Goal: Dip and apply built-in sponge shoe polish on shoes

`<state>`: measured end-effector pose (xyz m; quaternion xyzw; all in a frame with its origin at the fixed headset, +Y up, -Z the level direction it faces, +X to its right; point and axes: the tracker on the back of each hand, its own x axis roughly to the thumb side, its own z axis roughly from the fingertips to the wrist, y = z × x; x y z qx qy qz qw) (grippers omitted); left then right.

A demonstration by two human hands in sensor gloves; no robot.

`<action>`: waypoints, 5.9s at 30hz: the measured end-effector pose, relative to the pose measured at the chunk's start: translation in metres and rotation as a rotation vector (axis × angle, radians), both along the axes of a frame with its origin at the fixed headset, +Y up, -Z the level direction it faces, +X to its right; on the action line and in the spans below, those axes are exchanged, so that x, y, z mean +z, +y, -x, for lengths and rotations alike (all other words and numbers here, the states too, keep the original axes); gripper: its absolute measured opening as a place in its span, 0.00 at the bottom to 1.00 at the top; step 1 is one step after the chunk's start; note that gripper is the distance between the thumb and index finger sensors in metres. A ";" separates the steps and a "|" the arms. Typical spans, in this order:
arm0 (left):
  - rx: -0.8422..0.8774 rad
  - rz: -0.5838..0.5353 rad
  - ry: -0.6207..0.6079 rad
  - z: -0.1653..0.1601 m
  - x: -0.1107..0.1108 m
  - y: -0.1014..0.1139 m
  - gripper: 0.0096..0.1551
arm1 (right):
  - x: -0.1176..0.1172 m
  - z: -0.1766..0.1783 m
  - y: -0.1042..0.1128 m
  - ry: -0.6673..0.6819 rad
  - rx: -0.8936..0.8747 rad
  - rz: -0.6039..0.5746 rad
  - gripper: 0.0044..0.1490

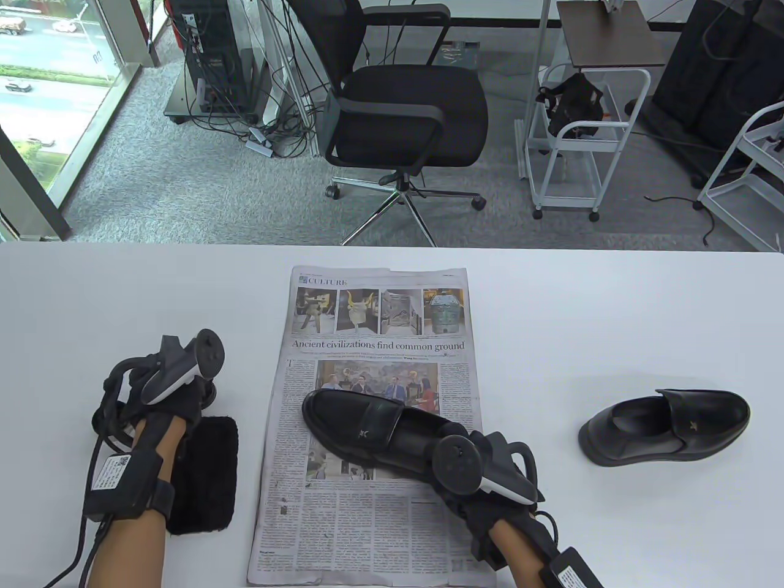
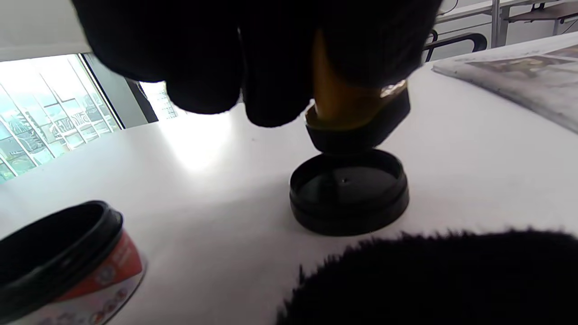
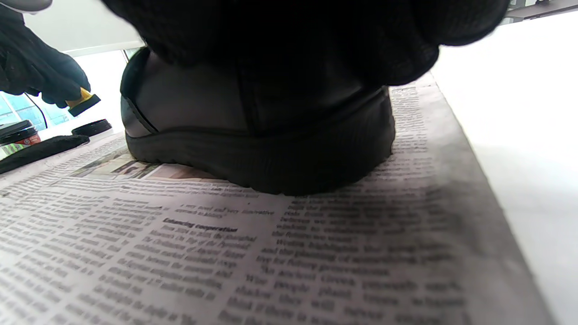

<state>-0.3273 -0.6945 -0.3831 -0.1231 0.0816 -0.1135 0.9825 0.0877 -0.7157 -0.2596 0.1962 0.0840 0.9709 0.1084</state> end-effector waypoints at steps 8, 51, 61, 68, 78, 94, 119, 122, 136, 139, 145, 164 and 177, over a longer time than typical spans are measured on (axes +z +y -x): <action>0.024 0.040 0.008 0.010 -0.003 -0.012 0.27 | 0.000 0.000 0.000 0.002 0.006 -0.003 0.26; 0.431 -0.397 -0.363 -0.070 0.118 0.028 0.46 | -0.004 0.000 0.010 0.038 0.113 -0.023 0.34; 0.483 -0.384 -0.366 -0.066 0.118 0.021 0.45 | -0.024 -0.007 0.055 -0.052 0.048 -0.188 0.26; 0.512 -0.364 -0.411 -0.071 0.120 0.020 0.45 | -0.061 -0.042 0.088 -0.365 -0.048 -0.294 0.27; 0.532 -0.342 -0.480 -0.084 0.126 0.018 0.46 | -0.084 -0.108 0.078 -0.964 -0.185 -0.244 0.31; 0.493 -0.304 -0.520 -0.095 0.129 0.010 0.48 | -0.094 -0.154 0.040 -1.087 -0.467 -0.051 0.49; 0.526 -0.301 -0.512 -0.094 0.128 0.013 0.46 | -0.053 -0.178 0.068 -1.217 0.012 0.086 0.45; 0.526 -0.294 -0.511 -0.094 0.128 0.013 0.46 | -0.046 -0.184 0.052 -1.226 0.038 0.081 0.44; 0.513 -0.293 -0.503 -0.093 0.126 0.014 0.46 | -0.049 -0.178 0.014 -1.240 0.210 -0.026 0.26; 0.515 -0.294 -0.500 -0.092 0.126 0.014 0.46 | -0.043 -0.170 0.024 -1.246 0.224 -0.071 0.26; 0.545 -0.309 -0.487 -0.087 0.128 0.018 0.46 | -0.028 -0.150 0.073 -1.215 0.216 -0.183 0.26; 0.498 -0.372 -0.385 -0.062 0.123 0.026 0.46 | 0.001 -0.003 0.120 -0.144 0.294 -0.628 0.25; 0.546 -0.366 -0.231 -0.039 0.119 0.019 0.43 | 0.027 0.023 0.054 0.312 0.209 -0.489 0.22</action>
